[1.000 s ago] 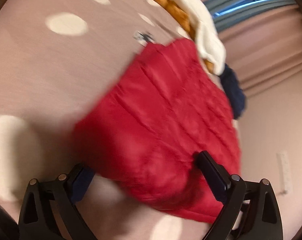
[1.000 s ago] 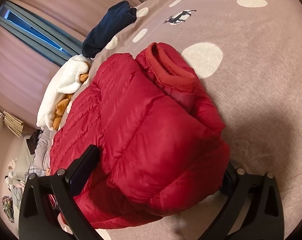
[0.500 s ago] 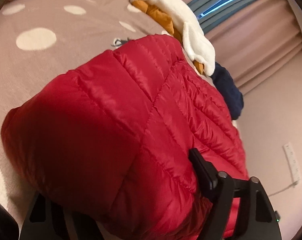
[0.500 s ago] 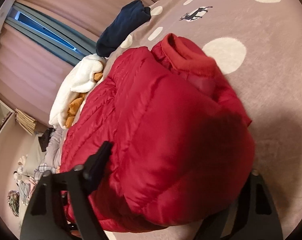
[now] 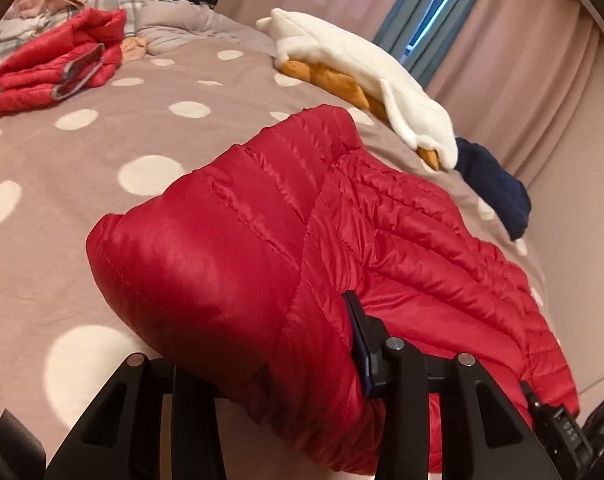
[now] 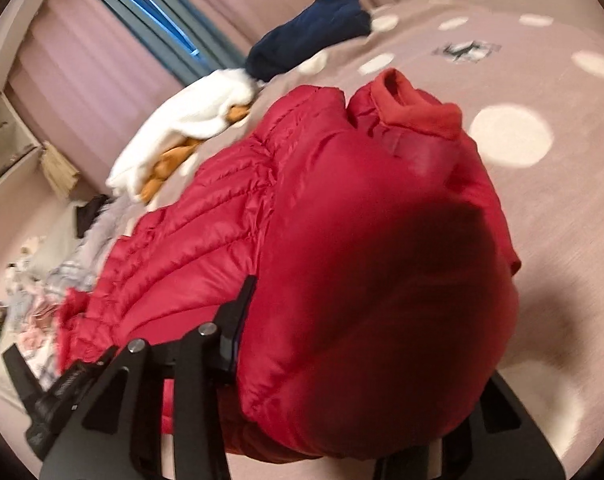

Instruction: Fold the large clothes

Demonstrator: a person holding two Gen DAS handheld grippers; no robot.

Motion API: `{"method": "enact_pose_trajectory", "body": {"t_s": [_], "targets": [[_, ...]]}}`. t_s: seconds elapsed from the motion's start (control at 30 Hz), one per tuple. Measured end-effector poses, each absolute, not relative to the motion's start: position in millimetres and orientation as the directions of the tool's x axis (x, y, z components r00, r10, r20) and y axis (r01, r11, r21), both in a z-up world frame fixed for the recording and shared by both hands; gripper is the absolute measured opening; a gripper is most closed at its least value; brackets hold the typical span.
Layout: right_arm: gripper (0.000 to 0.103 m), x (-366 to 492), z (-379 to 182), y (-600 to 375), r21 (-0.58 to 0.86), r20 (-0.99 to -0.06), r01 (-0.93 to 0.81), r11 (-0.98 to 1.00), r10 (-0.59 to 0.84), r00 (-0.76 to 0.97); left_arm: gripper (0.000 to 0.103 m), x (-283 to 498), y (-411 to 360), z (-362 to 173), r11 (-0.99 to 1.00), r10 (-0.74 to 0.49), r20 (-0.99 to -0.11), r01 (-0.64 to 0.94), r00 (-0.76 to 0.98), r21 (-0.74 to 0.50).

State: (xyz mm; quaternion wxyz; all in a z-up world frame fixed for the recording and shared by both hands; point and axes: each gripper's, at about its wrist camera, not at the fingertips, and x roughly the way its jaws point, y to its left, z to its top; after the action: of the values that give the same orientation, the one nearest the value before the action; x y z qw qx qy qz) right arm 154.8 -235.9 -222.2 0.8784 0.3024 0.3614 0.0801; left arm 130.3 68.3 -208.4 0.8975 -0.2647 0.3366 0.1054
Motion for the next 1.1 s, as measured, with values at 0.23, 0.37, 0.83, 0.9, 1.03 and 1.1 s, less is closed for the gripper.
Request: {"method": "enact_pose_trajectory", "body": {"t_s": [0.23,0.37,0.83,0.9,1.03,1.1], "targets": [[0.041,145,-212,-227,0.574,-0.596,0.026,0.819,0.396,0.698,0.040,116,76,-198,0.827,0.016,-0.649,-0.375,0.760,-0.419],[0.048,144,-218,-232,0.595,-0.601,0.044,0.803,0.407,0.688,0.069,129,88,-221,0.767,-0.046,-0.699,-0.423,0.714,-0.482],[0.085,139,-223,-262,0.638,-0.624,0.186,0.747,0.361,0.693,0.083,148,87,-242,0.765,0.006,-0.683,-0.443,0.730,-0.468],[0.085,139,-223,-265,0.648,-0.618,0.191,0.737,0.363,0.698,0.083,149,90,-243,0.764,0.006,-0.685,-0.445,0.729,-0.467],[0.084,138,-223,-266,0.625,-0.632,0.196,0.755,0.342,0.696,0.083,149,93,-244,0.760,0.000,-0.686,-0.446,0.728,-0.473],[0.082,139,-217,-259,0.565,-0.649,0.178,0.806,0.300,0.699,0.082,149,92,-243,0.768,0.016,-0.687,-0.449,0.726,-0.456]]}}
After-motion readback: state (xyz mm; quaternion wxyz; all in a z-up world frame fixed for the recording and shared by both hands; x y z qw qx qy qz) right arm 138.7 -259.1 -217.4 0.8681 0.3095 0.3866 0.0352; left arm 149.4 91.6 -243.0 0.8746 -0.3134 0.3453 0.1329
